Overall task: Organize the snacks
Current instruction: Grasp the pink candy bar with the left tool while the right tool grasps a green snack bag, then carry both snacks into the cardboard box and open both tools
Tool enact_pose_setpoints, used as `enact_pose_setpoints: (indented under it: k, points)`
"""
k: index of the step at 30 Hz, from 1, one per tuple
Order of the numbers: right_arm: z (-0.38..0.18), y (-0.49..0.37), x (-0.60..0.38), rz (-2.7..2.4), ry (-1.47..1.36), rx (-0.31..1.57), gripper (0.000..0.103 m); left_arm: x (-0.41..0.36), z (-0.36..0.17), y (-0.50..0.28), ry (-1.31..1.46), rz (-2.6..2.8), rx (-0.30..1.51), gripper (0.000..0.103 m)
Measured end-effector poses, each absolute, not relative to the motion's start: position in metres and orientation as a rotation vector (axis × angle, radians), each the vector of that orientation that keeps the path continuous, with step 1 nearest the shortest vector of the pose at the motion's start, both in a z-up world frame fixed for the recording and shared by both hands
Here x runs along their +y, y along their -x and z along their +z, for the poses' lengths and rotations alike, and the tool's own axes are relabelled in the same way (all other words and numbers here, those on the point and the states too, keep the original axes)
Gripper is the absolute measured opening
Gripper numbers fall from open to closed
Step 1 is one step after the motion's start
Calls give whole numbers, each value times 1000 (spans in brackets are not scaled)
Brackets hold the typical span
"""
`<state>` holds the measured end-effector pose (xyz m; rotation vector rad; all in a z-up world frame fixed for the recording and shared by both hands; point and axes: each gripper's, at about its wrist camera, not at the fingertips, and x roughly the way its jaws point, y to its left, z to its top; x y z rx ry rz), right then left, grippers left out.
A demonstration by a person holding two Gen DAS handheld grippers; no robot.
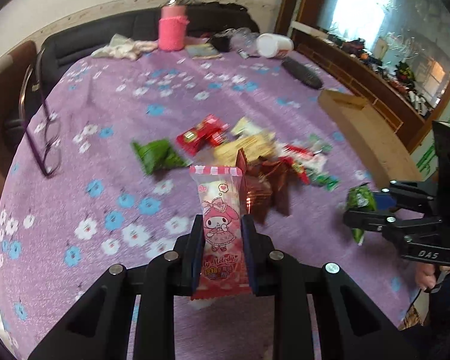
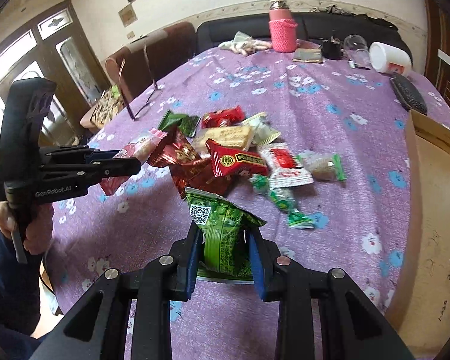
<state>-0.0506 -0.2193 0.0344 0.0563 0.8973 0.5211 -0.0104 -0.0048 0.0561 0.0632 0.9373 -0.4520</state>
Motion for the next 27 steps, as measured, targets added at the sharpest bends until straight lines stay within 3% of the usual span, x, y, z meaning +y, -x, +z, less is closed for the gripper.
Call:
enact_pose_setpoints:
  k: [27]
  points:
    - [57,8,-424,141,-432,830,31,-226,91,-22,-138,-729,920,23]
